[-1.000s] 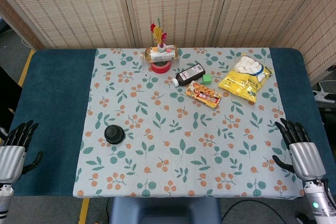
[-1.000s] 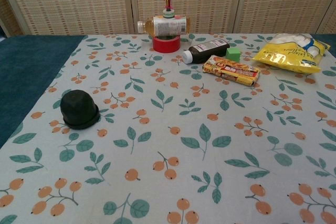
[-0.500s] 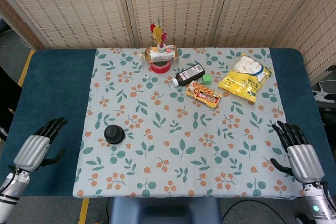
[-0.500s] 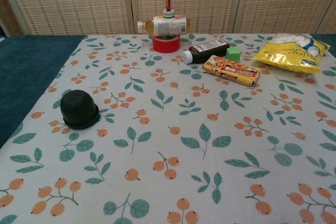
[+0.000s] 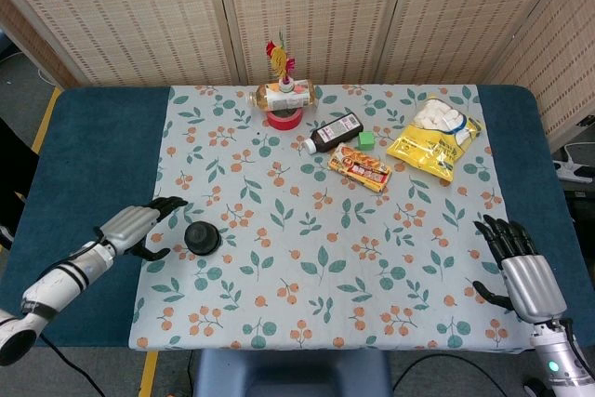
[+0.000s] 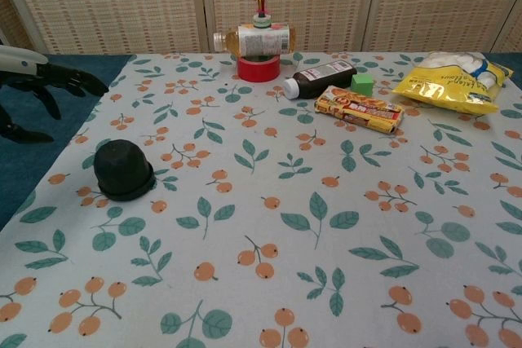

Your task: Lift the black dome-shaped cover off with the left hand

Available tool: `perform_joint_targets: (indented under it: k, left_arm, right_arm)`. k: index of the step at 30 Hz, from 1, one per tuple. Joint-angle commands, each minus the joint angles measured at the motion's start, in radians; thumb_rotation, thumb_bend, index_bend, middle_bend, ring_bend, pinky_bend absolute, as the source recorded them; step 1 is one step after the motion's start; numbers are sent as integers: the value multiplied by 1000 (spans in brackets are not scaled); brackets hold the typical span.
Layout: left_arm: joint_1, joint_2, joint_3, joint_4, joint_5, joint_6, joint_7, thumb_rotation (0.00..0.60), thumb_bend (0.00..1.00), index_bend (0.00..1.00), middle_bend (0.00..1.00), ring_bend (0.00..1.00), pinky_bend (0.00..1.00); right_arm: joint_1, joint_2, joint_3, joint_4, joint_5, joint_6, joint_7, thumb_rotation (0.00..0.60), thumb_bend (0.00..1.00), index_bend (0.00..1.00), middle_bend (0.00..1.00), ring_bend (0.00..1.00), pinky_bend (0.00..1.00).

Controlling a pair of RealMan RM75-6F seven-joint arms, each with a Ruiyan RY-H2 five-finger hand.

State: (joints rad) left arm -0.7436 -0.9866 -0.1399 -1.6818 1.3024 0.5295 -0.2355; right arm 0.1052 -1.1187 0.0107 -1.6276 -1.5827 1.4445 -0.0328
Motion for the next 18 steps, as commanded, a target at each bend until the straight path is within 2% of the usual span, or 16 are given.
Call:
perform_joint_targets:
  k: [1,7,13,18]
  left_arm:
    - [-87,-60,-5,59,-87,-74,73,600,339,0,0,0,181]
    - [-169,-102,25,75,-209,-109,177,600,332,0,0,0,127]
    - [-253,-166,103,127,-344,-148,270,600,329,0,0,0,122]
    - [-310,-210,165,153,-439,-133,327,600,322,0,0,0,108]
  right_arm:
    - [6,0,-3,1,0,-21,10,600,121,0,0,0,0]
    - [0,11,-2,1,-10,2,38,600,121,0,0,0,0]
    - [-13,28,-11,-2,-39,35,69,600,121,0,0,0,0]
    - [-14,33,-16,-2,-44,33,79,600,121,0,0,0,0]
